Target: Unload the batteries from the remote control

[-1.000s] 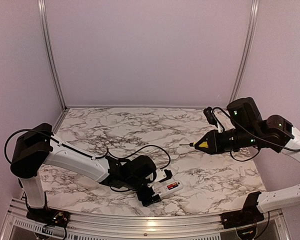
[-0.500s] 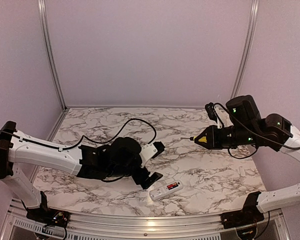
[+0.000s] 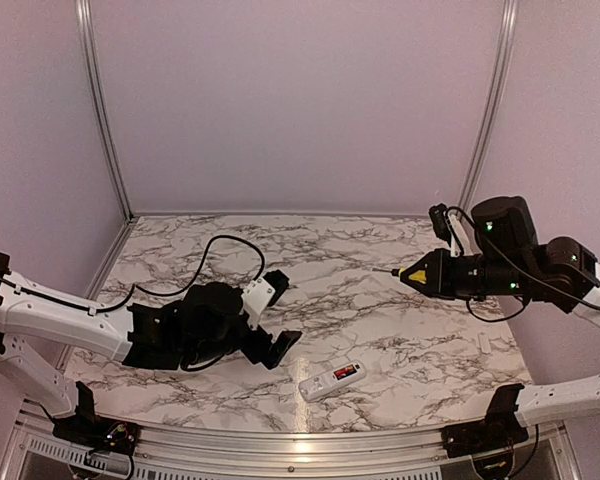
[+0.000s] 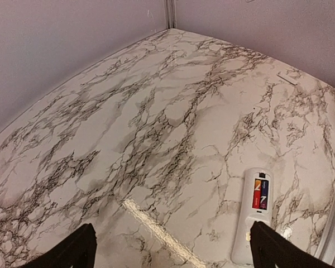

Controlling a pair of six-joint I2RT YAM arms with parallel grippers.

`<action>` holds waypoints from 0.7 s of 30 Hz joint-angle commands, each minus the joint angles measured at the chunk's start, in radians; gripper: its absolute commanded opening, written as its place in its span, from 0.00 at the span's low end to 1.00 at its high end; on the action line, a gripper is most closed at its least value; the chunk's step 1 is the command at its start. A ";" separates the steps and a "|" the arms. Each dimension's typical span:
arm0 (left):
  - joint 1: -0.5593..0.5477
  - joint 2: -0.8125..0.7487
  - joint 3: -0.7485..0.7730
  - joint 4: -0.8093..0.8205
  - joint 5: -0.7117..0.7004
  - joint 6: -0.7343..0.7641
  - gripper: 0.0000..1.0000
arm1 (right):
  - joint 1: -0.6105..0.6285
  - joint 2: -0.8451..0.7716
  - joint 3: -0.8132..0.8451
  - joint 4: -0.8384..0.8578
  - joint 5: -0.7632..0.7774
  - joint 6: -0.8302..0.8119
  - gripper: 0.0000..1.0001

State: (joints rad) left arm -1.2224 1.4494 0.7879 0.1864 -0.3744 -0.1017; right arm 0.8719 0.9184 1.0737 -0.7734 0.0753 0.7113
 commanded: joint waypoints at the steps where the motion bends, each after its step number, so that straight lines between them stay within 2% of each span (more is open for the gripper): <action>1: 0.003 -0.012 -0.101 0.133 0.118 -0.014 0.99 | -0.004 -0.032 -0.007 0.014 0.027 0.046 0.00; 10: 0.001 0.004 -0.281 0.326 0.271 0.112 0.99 | -0.005 -0.031 -0.015 -0.021 0.015 0.085 0.00; 15: -0.001 0.066 -0.293 0.397 0.302 0.160 0.99 | -0.005 -0.017 -0.017 -0.034 0.000 0.114 0.00; 21: -0.032 0.183 -0.278 0.542 0.304 0.143 0.99 | -0.006 0.005 -0.013 -0.053 -0.010 0.134 0.00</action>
State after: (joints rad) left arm -1.2316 1.5639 0.5018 0.5911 -0.0898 0.0311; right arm 0.8719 0.9092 1.0607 -0.7952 0.0700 0.8124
